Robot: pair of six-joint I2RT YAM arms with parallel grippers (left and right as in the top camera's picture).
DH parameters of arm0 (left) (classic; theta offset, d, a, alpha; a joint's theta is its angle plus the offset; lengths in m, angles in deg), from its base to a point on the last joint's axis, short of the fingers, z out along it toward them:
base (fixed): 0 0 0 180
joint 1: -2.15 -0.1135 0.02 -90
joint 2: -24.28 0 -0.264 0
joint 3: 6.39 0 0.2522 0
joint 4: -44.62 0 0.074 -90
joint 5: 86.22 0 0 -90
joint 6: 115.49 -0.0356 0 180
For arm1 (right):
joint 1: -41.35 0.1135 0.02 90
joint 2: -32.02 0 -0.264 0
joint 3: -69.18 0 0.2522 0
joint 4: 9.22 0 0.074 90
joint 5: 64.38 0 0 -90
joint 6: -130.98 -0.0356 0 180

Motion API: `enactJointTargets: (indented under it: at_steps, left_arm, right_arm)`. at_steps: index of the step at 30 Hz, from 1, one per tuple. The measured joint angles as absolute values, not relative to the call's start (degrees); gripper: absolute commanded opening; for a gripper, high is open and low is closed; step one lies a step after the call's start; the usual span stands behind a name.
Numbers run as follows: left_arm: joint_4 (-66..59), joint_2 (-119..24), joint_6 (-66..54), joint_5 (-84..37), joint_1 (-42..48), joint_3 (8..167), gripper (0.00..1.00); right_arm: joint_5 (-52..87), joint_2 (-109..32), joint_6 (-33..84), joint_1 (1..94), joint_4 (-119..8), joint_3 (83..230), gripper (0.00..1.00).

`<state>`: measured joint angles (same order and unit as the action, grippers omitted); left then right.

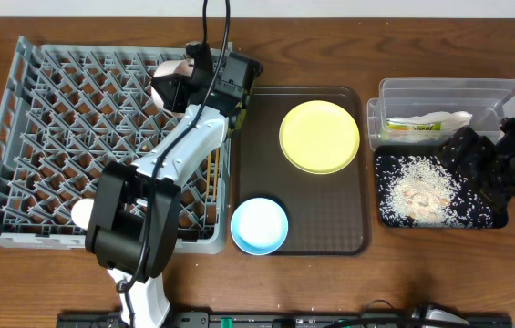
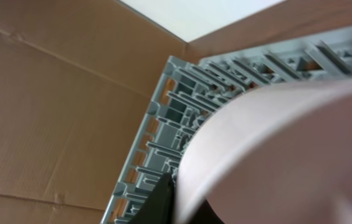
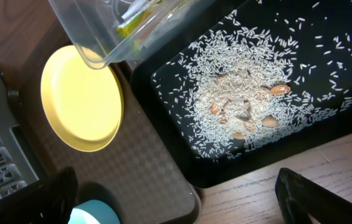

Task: Sort waste into correct bins and load items into the dishwasher
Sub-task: 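Carry the white bowl with the left gripper into the rack's top edge, then reach the left gripper to the blue bowl and grasp its rim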

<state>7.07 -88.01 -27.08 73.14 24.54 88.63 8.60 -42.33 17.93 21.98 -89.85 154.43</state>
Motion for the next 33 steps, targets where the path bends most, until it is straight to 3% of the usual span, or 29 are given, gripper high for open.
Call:
enactJointTargets:
  at_steps: [15, 18, 23, 33]
  left_arm:
    - [-2.15, -88.01, -22.68, 70.65, 26.44, 88.63, 0.16]
    - [-2.76, -88.01, -22.64, 70.91, 27.23, 88.63, 0.26]
    - [-2.85, -88.05, -22.33, 67.83, 31.05, 88.63, 0.34]
    - [-4.49, -88.22, -18.05, 60.42, 35.91, 88.61, 0.35]
  right_arm:
    - [8.60, -42.33, 17.93, 21.98, -89.87, 154.43, 0.99]
    - [8.63, -42.33, 17.93, 21.98, -89.87, 154.43, 0.99]
    - [8.63, -42.33, 17.95, 21.98, -89.85, 154.43, 0.99]
    - [8.63, -42.33, 17.93, 21.98, -89.85, 154.43, 0.99]
